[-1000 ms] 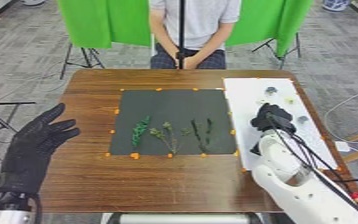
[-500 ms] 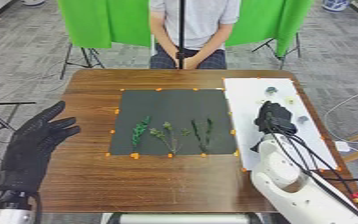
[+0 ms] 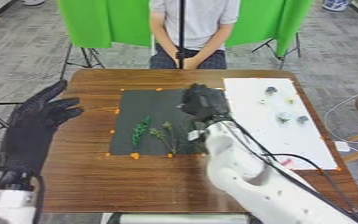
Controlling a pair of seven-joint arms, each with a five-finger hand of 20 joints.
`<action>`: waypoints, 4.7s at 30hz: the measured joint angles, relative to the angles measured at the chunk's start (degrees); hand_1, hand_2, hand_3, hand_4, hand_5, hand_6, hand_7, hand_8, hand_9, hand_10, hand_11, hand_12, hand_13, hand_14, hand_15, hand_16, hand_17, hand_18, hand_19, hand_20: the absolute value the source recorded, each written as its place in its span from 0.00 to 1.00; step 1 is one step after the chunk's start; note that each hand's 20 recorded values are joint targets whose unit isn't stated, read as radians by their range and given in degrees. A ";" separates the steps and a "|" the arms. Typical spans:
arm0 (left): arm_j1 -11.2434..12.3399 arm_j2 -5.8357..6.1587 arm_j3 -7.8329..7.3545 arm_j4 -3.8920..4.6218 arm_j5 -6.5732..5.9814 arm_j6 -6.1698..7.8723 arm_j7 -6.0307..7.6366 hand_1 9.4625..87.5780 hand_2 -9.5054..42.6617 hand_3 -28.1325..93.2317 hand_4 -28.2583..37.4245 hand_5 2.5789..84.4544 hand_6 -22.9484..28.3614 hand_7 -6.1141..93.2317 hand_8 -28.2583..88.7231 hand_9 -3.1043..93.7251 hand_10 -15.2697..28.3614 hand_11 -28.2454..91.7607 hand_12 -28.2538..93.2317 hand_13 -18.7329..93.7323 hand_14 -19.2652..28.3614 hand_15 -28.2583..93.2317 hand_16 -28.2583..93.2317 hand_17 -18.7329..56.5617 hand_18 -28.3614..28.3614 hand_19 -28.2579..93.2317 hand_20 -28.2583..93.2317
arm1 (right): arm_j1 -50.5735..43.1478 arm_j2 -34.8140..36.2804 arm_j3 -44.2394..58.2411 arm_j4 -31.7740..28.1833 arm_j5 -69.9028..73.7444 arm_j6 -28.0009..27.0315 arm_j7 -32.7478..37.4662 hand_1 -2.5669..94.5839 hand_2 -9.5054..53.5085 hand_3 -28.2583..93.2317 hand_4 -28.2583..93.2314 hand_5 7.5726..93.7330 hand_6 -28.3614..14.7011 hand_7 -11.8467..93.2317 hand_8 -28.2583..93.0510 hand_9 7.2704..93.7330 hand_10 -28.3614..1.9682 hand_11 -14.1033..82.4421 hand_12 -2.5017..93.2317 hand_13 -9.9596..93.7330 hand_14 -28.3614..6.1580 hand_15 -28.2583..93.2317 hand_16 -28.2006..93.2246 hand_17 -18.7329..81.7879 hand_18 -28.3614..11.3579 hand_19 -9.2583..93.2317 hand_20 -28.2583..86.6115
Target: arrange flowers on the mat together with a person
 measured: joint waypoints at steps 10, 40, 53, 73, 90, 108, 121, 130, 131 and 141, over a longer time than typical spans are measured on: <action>-14.90 5.34 7.74 3.35 -0.02 -0.30 -0.29 0.14 0.26 0.88 0.00 0.40 0.57 0.22 0.15 0.43 0.82 0.46 0.32 0.42 1.00 0.69 0.15 0.15 0.95 0.67 0.34 | 12.93 -9.99 -17.79 8.74 1.21 -0.21 -1.88 0.66 0.00 0.77 0.00 0.84 0.72 0.37 0.25 0.97 0.73 0.28 0.43 0.89 0.73 0.64 0.45 0.54 0.38 0.86 0.23; -16.06 4.78 9.63 4.01 -2.02 -1.52 -0.13 0.15 0.26 0.88 0.00 0.40 0.58 0.22 0.15 0.43 0.82 0.46 0.32 0.42 1.00 0.69 0.15 0.15 0.95 0.67 0.34 | 20.38 -13.21 -27.34 16.83 -0.89 -5.90 0.02 0.61 0.00 0.69 0.00 0.69 0.77 0.28 0.18 0.89 0.70 0.36 0.38 0.85 0.69 0.68 0.39 0.49 0.37 0.84 0.26; -15.59 4.35 9.62 4.01 -1.95 -1.52 -0.29 0.16 0.25 0.88 0.00 0.40 0.58 0.22 0.15 0.43 0.82 0.46 0.32 0.41 1.00 0.69 0.15 0.15 0.95 0.67 0.33 | 18.43 -13.61 -24.89 16.83 -3.56 -11.19 -0.23 0.53 0.00 0.75 0.00 0.66 0.76 0.27 0.12 0.84 0.64 0.46 0.30 0.82 0.67 0.70 0.38 0.47 0.36 0.83 0.28; -12.02 3.91 7.11 3.14 -1.93 -1.27 -0.99 0.16 0.26 0.87 0.00 0.40 0.59 0.22 0.15 0.43 0.82 0.47 0.32 0.42 1.00 0.69 0.15 0.15 0.95 0.67 0.33 | 18.74 -13.17 -24.65 10.90 -2.72 -8.98 -2.06 0.45 0.00 0.76 0.00 0.66 0.73 0.26 0.13 0.85 0.59 0.53 0.23 0.83 0.64 0.73 0.38 0.48 0.33 0.83 0.30; 2.39 0.30 -4.33 -0.18 -1.20 0.22 0.71 0.10 0.27 0.86 0.00 0.39 0.57 0.22 0.15 0.40 0.80 0.45 0.32 0.39 1.00 0.68 0.15 0.13 0.96 0.66 0.33 | -0.79 -6.15 6.63 -12.07 23.04 -11.75 -7.18 0.30 0.13 0.77 0.02 0.56 0.63 0.23 0.14 0.65 0.37 0.40 0.19 0.65 0.37 0.72 0.33 0.35 0.20 0.77 0.30; 7.26 -4.69 -4.15 -0.79 1.02 0.27 -0.35 0.07 0.27 0.85 0.00 0.37 0.56 0.22 0.15 0.39 0.80 0.44 0.33 0.39 0.99 0.67 0.16 0.12 0.95 0.65 0.33 | -39.36 -9.15 51.29 -20.63 64.12 -13.15 -22.05 0.25 0.17 0.80 0.01 0.44 0.63 0.22 0.15 0.47 0.30 0.32 0.19 0.49 0.28 0.66 0.31 0.26 0.18 0.63 0.37; 7.28 -4.64 -1.68 -0.50 0.21 1.56 1.36 0.07 0.28 0.85 0.00 0.38 0.57 0.22 0.15 0.40 0.80 0.45 0.33 0.40 1.00 0.68 0.15 0.14 0.95 0.66 0.35 | -46.54 -9.39 54.27 -19.83 68.72 -12.01 -26.42 0.24 0.18 0.81 0.01 0.46 0.64 0.23 0.15 0.50 0.31 0.33 0.19 0.50 0.28 0.67 0.31 0.25 0.17 0.63 0.39; 7.18 -4.02 -0.66 -0.21 -0.44 2.36 1.94 0.07 0.29 0.85 0.00 0.38 0.57 0.22 0.15 0.41 0.81 0.45 0.33 0.40 1.00 0.68 0.15 0.14 0.94 0.66 0.35 | -46.73 -9.59 54.69 -19.77 68.88 -12.05 -27.83 0.24 0.19 0.81 0.01 0.46 0.64 0.23 0.15 0.50 0.31 0.34 0.19 0.51 0.28 0.67 0.31 0.25 0.17 0.62 0.39; 7.23 -3.92 -0.66 -0.21 -0.55 2.49 2.05 0.07 0.29 0.85 0.00 0.38 0.57 0.22 0.15 0.41 0.81 0.45 0.33 0.40 1.00 0.68 0.15 0.14 0.94 0.66 0.35 | -46.78 -9.62 54.83 -19.77 68.90 -12.06 -27.85 0.24 0.19 0.81 0.01 0.46 0.64 0.23 0.15 0.50 0.31 0.34 0.19 0.51 0.28 0.67 0.31 0.25 0.17 0.62 0.39; 7.43 -3.34 -0.66 -0.25 -0.92 3.02 2.51 0.08 0.29 0.85 0.00 0.38 0.57 0.22 0.15 0.41 0.81 0.45 0.33 0.40 1.00 0.68 0.15 0.14 0.94 0.66 0.36 | -46.96 -9.65 55.09 -19.83 69.03 -12.06 -27.90 0.24 0.19 0.81 0.01 0.46 0.64 0.23 0.15 0.50 0.32 0.34 0.19 0.51 0.28 0.67 0.31 0.25 0.17 0.62 0.39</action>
